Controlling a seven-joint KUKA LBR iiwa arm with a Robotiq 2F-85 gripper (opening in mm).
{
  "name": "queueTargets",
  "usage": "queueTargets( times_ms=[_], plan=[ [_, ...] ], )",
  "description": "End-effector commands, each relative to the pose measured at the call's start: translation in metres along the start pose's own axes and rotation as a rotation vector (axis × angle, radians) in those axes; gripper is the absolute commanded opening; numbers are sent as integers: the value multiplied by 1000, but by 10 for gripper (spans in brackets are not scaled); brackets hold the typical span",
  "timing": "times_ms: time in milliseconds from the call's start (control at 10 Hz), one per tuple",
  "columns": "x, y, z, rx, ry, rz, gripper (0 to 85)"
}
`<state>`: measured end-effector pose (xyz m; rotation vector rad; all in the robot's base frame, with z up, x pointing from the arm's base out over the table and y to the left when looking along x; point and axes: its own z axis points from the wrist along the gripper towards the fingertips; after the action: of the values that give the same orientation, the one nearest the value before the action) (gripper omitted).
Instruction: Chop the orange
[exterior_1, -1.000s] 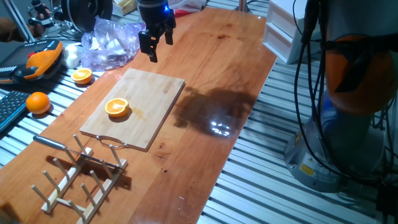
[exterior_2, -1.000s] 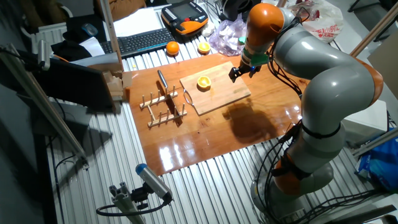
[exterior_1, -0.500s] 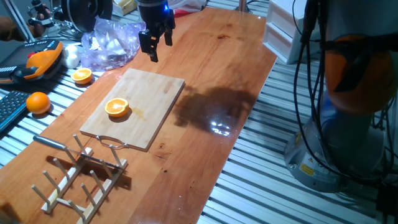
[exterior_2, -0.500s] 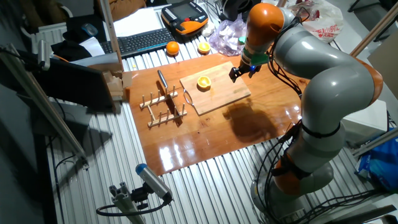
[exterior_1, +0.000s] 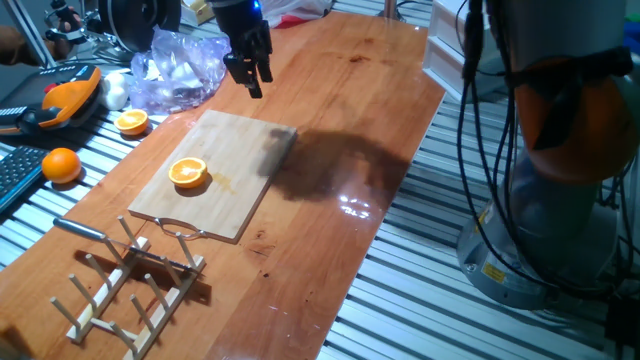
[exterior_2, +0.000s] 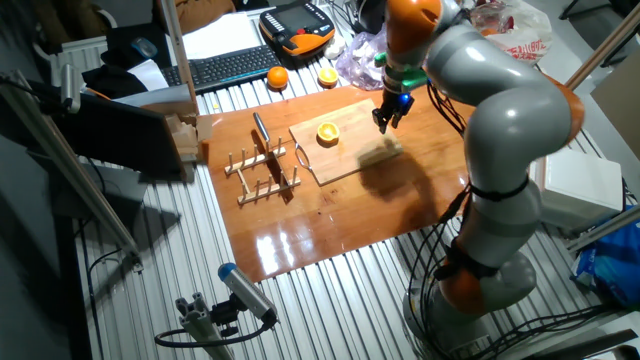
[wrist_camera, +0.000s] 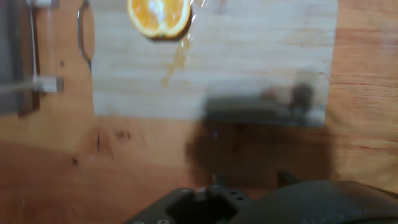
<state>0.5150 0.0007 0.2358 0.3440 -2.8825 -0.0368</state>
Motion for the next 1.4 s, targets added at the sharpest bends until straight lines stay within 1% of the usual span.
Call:
queueTargets(
  times_ms=[0,100,200,300,400,500,600,700,900,1000,1100,1200,1300],
  plan=[
    [0,0,0,25,7,-123,0],
    [0,0,0,28,-36,-109,0],
    [0,0,0,28,-89,-101,0],
    [0,0,0,-41,-51,-92,0],
    [0,0,0,-49,-52,-71,0],
    [0,0,0,-26,-67,-71,0],
    [0,0,0,-79,-64,-69,0],
    [0,0,0,-112,-68,-72,0],
    [0,0,0,-101,-72,-80,0],
    [0,0,0,-38,-174,-1,0],
    [0,0,0,-63,-206,0,0],
    [0,0,0,-73,-236,-46,0],
    [0,0,0,-68,-238,-45,0]
  ],
)
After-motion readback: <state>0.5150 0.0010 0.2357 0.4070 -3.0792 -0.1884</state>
